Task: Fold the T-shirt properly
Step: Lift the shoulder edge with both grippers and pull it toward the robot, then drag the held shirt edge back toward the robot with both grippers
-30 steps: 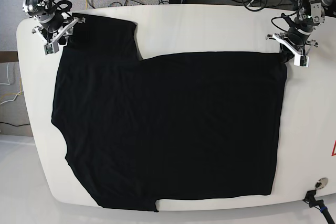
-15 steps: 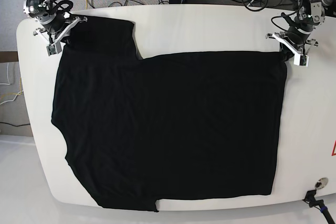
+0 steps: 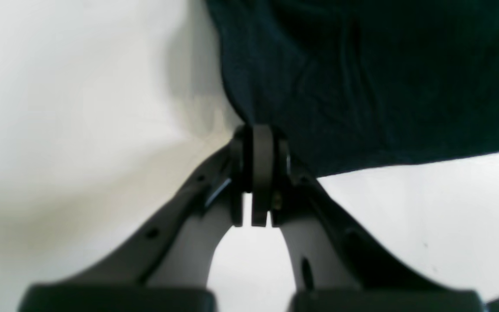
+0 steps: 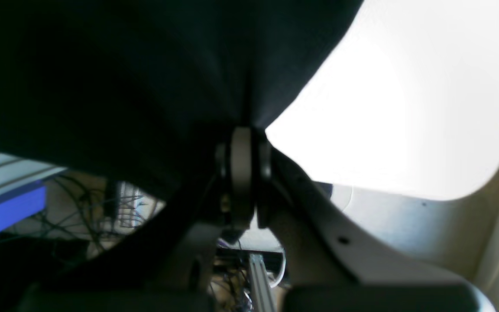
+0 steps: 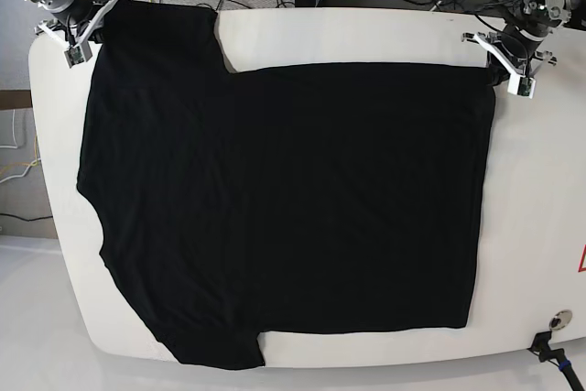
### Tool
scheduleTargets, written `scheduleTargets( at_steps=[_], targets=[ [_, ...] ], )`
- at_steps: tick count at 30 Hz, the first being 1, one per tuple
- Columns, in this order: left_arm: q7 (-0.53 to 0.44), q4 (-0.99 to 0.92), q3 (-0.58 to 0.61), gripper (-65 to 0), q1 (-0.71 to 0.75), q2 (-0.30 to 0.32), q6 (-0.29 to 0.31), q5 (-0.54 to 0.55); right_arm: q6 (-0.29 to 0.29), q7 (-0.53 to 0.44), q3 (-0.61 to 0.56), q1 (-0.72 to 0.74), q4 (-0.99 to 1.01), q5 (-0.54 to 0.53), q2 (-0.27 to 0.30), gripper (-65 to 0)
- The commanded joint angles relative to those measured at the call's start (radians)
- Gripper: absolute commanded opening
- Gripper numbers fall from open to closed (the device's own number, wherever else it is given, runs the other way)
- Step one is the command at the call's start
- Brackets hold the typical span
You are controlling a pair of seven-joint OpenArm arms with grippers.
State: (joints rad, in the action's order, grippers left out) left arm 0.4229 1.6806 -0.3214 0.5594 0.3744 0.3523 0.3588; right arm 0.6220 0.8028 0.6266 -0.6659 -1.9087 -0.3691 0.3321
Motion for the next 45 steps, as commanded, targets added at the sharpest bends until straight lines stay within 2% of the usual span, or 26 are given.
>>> scheduleTargets(
  at_steps=[1,9,16,24,28,36,39,40,45],
  targets=[
    [-0.023,0.046,-0.022,-65.0,0.011,0.015,-0.004,0.006,0.002,-0.010,0.034,-0.033,-0.079,-0.009,0.004,-65.0],
    [0.011,0.166,-0.071,-65.0,0.051,0.011,0.008,0.016,0.007,-0.021,0.122,-0.102,-0.244,-0.026,-0.048,-65.0],
    [0.003,0.158,-0.083,-65.0,0.089,0.012,0.019,0.015,0.016,-0.016,0.147,-0.178,-0.268,-0.036,-0.043,-65.0],
    [-0.001,0.189,-0.116,-65.0,0.115,0.019,0.021,0.011,0.034,-0.015,0.162,-0.183,-0.278,-0.044,-0.045,-65.0],
    [0.010,0.217,-0.126,-65.0,0.085,0.021,0.020,0.012,0.050,-0.028,0.161,-0.116,-0.283,-0.015,-0.037,-65.0],
    [0.040,0.263,-0.137,-65.0,-0.044,0.022,0.012,-0.025,0.038,-0.113,0.148,0.110,-0.211,0.098,0.013,-65.0],
    [0.045,0.258,-0.135,-65.0,-0.108,0.018,0.009,-0.034,0.040,-0.126,0.129,0.193,-0.134,0.118,0.023,-65.0],
    [0.048,0.266,-0.134,-65.0,-0.102,0.022,0.023,-0.026,0.076,-0.128,0.136,0.191,-0.165,0.088,0.021,-65.0],
    [0.045,0.236,-0.132,-65.0,-0.185,0.022,0.021,-0.040,0.076,-0.125,0.064,0.330,-0.087,0.096,0.038,-65.0]
  ],
)
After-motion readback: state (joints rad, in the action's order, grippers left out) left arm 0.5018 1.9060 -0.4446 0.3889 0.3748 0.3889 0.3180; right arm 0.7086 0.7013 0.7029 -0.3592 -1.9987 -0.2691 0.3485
